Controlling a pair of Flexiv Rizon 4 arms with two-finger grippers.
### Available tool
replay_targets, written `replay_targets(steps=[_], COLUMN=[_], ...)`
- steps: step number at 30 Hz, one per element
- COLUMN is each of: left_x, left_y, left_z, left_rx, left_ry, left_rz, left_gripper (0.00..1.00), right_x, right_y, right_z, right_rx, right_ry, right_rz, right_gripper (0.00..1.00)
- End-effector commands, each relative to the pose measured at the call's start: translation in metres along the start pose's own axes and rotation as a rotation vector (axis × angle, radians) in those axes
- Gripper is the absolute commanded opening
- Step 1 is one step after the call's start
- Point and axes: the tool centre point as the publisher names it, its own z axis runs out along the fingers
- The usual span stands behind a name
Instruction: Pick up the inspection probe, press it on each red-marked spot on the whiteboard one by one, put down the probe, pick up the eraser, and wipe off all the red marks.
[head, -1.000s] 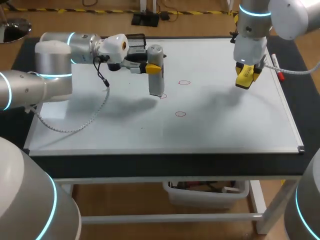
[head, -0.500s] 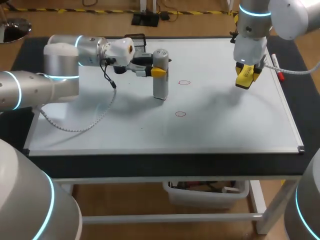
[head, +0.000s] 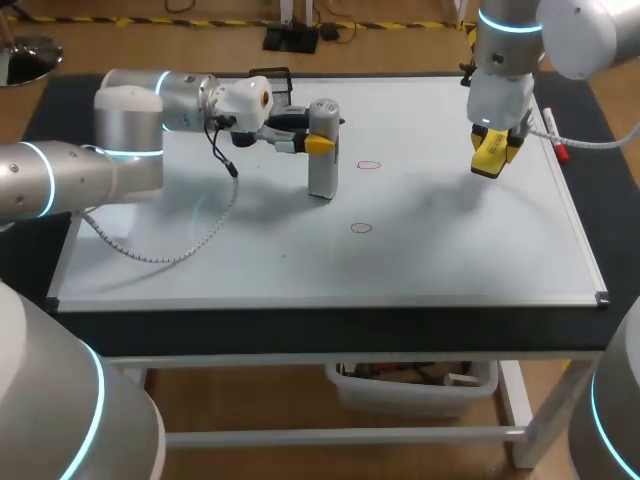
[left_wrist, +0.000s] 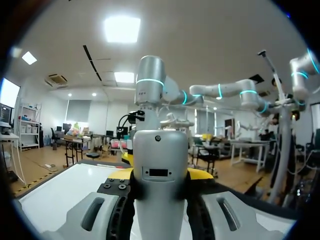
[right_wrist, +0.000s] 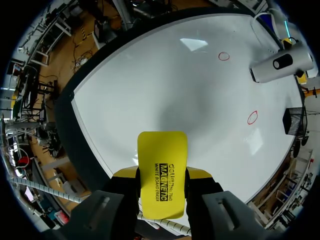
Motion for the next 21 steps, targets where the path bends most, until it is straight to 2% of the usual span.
replay_targets(steps=[1,21], left_x=[-0.0055,-0.0039], left_y=[0.0021,0.0040], left_z=[-0.0014,-0.0041], left_rx=[0.002,0.002], left_ry=[0.017,0.003], left_rz=[-0.005,-0.015], left_gripper=[0.00,0.00], right_x=[-0.0003,-0.0003], right_y=[-0.0016,-0.0016], right_z=[-0.0007,-0.0007], right_rx=[-0.001,-0.001], right_ry=[0.003,0.003], right_rz=[-0.002,-0.002], right_gripper=[0.00,0.00])
